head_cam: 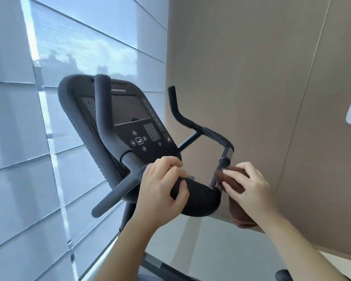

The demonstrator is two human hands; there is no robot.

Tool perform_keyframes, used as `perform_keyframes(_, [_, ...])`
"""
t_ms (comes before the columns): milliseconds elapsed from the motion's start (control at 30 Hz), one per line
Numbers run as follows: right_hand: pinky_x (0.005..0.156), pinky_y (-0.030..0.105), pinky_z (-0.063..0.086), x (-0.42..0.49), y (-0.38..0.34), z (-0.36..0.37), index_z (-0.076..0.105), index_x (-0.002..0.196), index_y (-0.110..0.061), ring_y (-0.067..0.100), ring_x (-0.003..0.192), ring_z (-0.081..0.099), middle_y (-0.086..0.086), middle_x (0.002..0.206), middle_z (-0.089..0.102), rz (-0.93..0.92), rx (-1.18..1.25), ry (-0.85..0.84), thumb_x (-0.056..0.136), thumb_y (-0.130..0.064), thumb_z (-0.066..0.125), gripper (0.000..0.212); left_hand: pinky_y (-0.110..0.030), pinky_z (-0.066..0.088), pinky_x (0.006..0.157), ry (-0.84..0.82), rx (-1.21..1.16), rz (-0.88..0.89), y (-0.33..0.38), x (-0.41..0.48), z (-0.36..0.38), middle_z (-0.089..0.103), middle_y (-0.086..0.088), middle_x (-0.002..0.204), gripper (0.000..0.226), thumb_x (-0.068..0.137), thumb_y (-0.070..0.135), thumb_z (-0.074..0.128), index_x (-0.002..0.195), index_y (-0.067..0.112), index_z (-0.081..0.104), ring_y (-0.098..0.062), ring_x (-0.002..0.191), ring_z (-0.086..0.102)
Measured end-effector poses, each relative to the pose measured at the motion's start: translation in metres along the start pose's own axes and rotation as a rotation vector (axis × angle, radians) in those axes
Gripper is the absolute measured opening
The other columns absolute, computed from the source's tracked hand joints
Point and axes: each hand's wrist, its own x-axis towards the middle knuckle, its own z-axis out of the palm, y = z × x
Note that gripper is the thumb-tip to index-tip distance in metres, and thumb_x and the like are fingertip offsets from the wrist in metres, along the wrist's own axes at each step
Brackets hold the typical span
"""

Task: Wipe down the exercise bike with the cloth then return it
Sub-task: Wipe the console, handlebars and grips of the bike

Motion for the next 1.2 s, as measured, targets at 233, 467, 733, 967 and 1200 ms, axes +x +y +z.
perform_keyframes(233, [0.063,0.032,0.049,0.02,0.009,0.005,0.069,0.098,-0.02,0.028,0.084,0.055,0.005,0.101,0.059,0.013,0.145,0.026,0.076,-0.024,0.072,0.022,-0.043,0.048,0.068,-0.186,0.129,-0.077,0.032,0.027,0.007,0.058,-0.005,0.095,0.011,0.079,0.011,0.053,0.084,0.006,0.061,-0.02,0.083,0.056])
perform_keyframes(467, [0.076,0.022,0.039,0.022,0.0,0.039,0.068,0.102,-0.027,0.015,0.1,0.046,-0.009,0.112,0.054,0.067,0.425,-0.175,0.082,-0.043,0.06,0.027,-0.039,0.049,0.072,-0.445,0.221,-0.109,0.032,0.034,0.01,0.059,-0.005,0.097,0.021,0.075,0.02,0.06,0.092,0.008,0.063,-0.021,0.086,0.057])
perform_keyframes(733, [0.076,0.031,0.048,0.036,0.038,0.064,0.07,0.095,-0.022,0.021,0.089,0.05,-0.004,0.104,0.058,-0.038,0.431,-0.136,0.081,-0.032,0.063,0.019,-0.025,0.045,0.067,-0.682,0.413,-0.022,0.024,0.02,0.021,0.064,0.008,0.097,0.033,0.077,0.044,0.048,0.095,0.022,0.066,-0.015,0.083,0.058])
perform_keyframes(967, [0.082,0.034,0.048,0.052,0.046,0.066,0.071,0.093,-0.022,0.02,0.095,0.053,-0.007,0.102,0.058,0.018,0.459,-0.217,0.081,-0.034,0.064,0.018,-0.019,0.039,0.067,-0.692,0.417,-0.057,0.026,0.021,0.02,0.064,0.01,0.095,0.032,0.076,0.044,0.049,0.092,0.024,0.067,-0.014,0.085,0.058])
perform_keyframes(1200, [0.076,0.024,0.043,0.055,0.034,0.061,0.07,0.084,-0.032,0.012,0.087,0.057,-0.017,0.093,0.06,-0.122,0.465,-0.316,0.076,-0.048,0.056,0.023,-0.018,0.034,0.068,-0.68,0.436,-0.083,0.026,0.021,0.022,0.064,0.011,0.094,0.031,0.075,0.044,0.049,0.091,0.024,0.066,-0.014,0.084,0.057])
